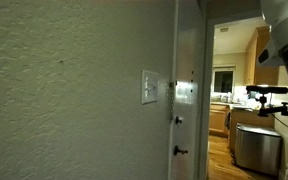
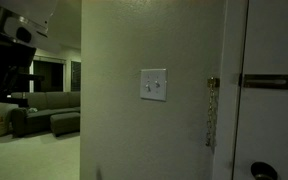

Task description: Drop the right switch

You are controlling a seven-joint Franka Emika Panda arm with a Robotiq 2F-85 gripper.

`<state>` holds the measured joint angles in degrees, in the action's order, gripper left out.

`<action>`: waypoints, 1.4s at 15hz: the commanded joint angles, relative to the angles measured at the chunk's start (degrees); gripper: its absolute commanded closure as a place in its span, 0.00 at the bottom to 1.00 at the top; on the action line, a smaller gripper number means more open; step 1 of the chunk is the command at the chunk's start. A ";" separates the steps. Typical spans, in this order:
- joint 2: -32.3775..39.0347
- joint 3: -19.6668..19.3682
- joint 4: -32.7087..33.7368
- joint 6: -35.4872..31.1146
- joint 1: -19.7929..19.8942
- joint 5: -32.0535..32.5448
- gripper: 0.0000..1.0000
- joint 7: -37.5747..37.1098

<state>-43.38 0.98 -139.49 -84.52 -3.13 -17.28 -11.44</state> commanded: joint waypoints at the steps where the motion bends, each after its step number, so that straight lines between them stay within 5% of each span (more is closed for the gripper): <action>1: 0.05 1.16 0.17 0.41 1.68 -0.61 0.00 0.86; 13: 2.03 1.29 0.65 -0.96 2.48 0.39 0.00 2.10; 21: 10.25 0.51 4.57 -9.67 2.92 6.72 0.00 9.98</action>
<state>-36.59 1.73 -137.50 -91.26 -0.65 -13.26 -4.44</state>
